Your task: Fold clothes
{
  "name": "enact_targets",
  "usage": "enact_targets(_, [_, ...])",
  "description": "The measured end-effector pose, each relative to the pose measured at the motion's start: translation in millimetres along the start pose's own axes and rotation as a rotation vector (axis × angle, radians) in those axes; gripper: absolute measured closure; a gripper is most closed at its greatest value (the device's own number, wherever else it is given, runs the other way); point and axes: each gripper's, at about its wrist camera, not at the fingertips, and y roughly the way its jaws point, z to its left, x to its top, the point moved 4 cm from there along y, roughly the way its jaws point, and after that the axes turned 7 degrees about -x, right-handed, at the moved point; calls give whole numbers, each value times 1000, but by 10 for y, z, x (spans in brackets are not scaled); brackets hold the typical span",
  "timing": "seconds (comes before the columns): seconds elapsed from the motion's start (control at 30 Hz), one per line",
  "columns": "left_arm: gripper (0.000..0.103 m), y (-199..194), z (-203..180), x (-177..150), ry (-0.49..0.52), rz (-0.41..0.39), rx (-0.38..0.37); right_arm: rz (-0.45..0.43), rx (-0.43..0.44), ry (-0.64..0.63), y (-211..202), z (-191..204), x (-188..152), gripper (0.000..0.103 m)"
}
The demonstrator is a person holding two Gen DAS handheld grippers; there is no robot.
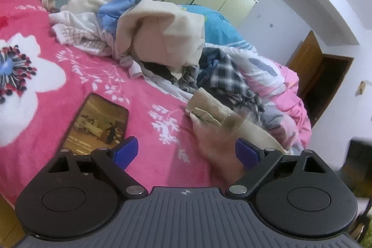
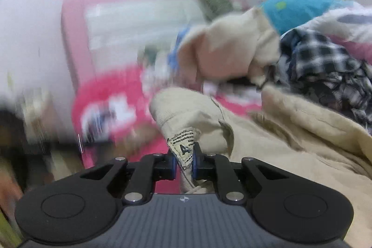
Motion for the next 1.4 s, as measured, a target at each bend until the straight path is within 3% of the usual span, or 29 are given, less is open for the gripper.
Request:
enact_targets(0.13, [11, 62, -75, -38, 55, 29, -4, 169, -21, -155, 229, 183, -417, 79])
enact_targets(0.2, [11, 120, -137, -49, 95, 34, -11, 159, -5, -176, 98, 168, -330, 71])
enact_targets(0.27, [11, 189, -195, -62, 127, 38, -22, 124, 44, -164, -80, 77, -181, 55])
enact_targets(0.4, [11, 407, -316, -89, 179, 62, -61, 49, 52, -115, -240, -336, 214, 54])
enact_targets(0.53, [15, 617, -397, -151, 222, 95, -66, 55, 87, 38, 20, -782, 599, 54])
enact_targets(0.67, [30, 774, -419, -192, 238, 132, -74, 196, 149, 218, 701, -1129, 731, 54])
enact_targets(0.7, [37, 789, -421, -207, 244, 136, -78, 243, 153, 251, 877, -1183, 701, 54])
enact_targets(0.83, [47, 814, -464, -300, 334, 148, -82, 399, 241, 320, 1229, -1244, 466, 63])
enact_targets(0.87, [47, 809, -478, -329, 352, 153, -95, 395, 277, 316, 1171, -1226, 403, 71])
enact_targets(0.93, [48, 777, -484, -399, 365, 172, -146, 352, 328, 258, 972, -1179, 298, 78])
enact_targets(1.03, [49, 743, -524, -506, 403, 201, -208, 314, 355, 164, 693, -1118, 120, 78])
enact_targets(1.17, [49, 737, -616, -640, 480, 228, -238, 332, 315, 96, 557, -1043, -79, 77])
enact_targets(1.4, [49, 789, -556, -659, 449, 248, -242, 385, 270, 36, 644, -982, 178, 69])
